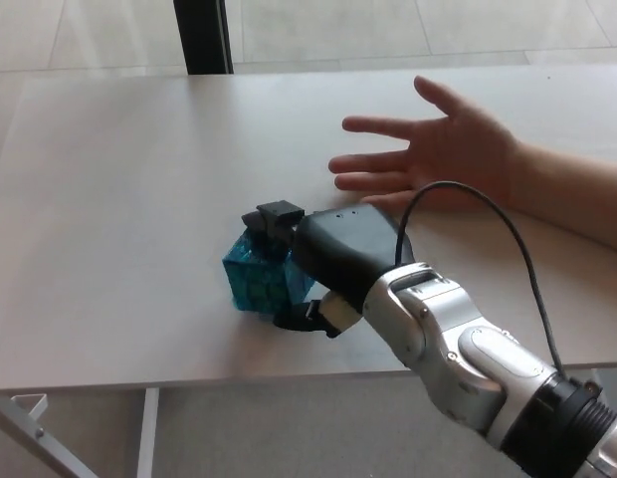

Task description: The robot uses its right hand to pick up a cube kept in the middle of the desk infront of it and hands it to a person

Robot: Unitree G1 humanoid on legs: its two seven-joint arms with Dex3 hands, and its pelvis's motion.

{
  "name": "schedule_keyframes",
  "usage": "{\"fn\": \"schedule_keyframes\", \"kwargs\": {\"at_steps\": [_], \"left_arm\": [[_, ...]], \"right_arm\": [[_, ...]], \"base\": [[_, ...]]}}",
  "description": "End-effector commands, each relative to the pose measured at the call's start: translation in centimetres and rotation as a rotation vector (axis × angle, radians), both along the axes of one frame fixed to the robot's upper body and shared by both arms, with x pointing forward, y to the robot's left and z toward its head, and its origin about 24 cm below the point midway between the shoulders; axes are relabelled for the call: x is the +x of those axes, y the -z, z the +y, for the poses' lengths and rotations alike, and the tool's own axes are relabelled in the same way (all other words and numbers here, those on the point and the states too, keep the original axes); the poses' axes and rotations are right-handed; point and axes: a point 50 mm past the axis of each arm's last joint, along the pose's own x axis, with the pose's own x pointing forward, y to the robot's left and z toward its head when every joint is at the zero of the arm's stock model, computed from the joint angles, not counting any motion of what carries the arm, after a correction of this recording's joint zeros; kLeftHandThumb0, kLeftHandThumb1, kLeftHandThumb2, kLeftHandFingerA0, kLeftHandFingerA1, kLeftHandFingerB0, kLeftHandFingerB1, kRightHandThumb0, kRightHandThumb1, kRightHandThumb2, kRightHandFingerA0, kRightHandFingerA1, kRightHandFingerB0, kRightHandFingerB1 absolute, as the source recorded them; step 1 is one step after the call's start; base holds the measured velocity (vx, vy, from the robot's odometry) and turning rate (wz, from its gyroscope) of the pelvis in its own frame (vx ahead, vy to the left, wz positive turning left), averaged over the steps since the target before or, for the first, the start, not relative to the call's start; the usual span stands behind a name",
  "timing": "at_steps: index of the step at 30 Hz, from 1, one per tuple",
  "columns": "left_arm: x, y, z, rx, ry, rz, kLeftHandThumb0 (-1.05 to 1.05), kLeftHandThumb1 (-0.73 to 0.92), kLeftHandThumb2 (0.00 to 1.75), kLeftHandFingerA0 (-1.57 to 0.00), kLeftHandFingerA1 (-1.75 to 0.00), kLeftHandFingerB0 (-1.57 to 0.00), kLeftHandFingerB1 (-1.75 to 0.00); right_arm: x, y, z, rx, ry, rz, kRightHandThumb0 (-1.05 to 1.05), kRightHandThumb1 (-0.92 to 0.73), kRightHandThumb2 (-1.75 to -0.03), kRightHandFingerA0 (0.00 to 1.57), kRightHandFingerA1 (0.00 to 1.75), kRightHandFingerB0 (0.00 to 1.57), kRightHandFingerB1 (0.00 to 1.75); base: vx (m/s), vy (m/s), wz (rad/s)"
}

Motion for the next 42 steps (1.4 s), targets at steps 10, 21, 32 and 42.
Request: {"fn": "schedule_keyframes", "kwargs": {"at_steps": [10,21,32,42], "left_arm": [[0.3,-0.4,0.3,0.046,0.054,0.038,-0.69,0.61,0.58,-0.71,-0.62,-0.53,-0.39],[0.0,0.0,0.0,0.029,0.053,0.025,-0.68,0.62,0.59,-0.7,-0.6,-0.57,-0.41],[-0.1,-0.2,0.1,0.048,0.064,0.052,-0.65,0.64,0.6,-0.71,-0.63,-0.56,-0.41],[-0.9,0.1,-0.1,0.04,0.073,0.07,-0.68,0.64,0.6,-0.67,-0.56,-0.54,-0.4]], "right_arm": [[-1.4,4.0,-3.0,0.111,0.176,-0.199,-0.41,-0.42,-0.89,1.25,1.41,0.83,0.78],[-2.0,4.0,-2.5,0.247,0.213,-0.25,-0.32,-0.57,-0.62,0.94,1.75,0.87,0.81],[-1.1,0.7,-2.4,0.466,0.208,-0.385,-0.21,-0.52,-0.96,1.0,1.36,0.89,1.01],[-0.2,-1.7,-3.3,0.565,0.233,-0.44,-0.22,-0.5,-0.9,0.99,1.43,0.89,0.98]], "base": [[0.0,0.0,0.0],[0.0,0.0,0.0],[0.0,0.0,0.0],[0.0,0.0,0.0]]}}
